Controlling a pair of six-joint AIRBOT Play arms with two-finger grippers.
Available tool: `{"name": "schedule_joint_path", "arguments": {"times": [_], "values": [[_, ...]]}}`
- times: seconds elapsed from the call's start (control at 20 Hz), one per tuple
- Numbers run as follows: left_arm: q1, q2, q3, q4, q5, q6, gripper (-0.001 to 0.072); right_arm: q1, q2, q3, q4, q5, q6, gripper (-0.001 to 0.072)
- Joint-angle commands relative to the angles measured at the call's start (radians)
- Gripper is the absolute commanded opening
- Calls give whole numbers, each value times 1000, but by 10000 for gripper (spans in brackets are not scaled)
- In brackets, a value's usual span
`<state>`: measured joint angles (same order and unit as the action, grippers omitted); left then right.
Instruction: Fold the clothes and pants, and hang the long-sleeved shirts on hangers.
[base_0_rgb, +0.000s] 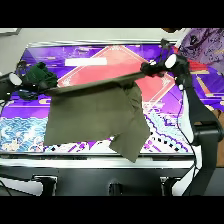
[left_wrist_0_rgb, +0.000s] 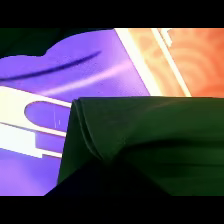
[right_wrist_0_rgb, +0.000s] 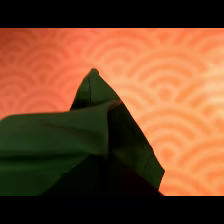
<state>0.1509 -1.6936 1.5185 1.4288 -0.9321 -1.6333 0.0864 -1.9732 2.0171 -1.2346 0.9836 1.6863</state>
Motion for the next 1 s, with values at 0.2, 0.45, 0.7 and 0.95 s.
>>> {"name": "schedule_joint_path", "arguments": {"times": [0.2, 0.45, 0.7, 0.95], "values": [[24, -5, 96, -15, -238, 56, 556, -62, 48, 1, 58, 324, -73, 401], [196, 235, -12, -147, -310, 133, 556, -339, 181, -89, 268, 609, -249, 417], [368, 459, -339, -207, -290, 145, 546, -496, 335, -594, 414, 570, -377, 418], [392, 485, -427, -207, -309, 144, 546, -426, 361, -925, 420, 465, -505, 420]]}}
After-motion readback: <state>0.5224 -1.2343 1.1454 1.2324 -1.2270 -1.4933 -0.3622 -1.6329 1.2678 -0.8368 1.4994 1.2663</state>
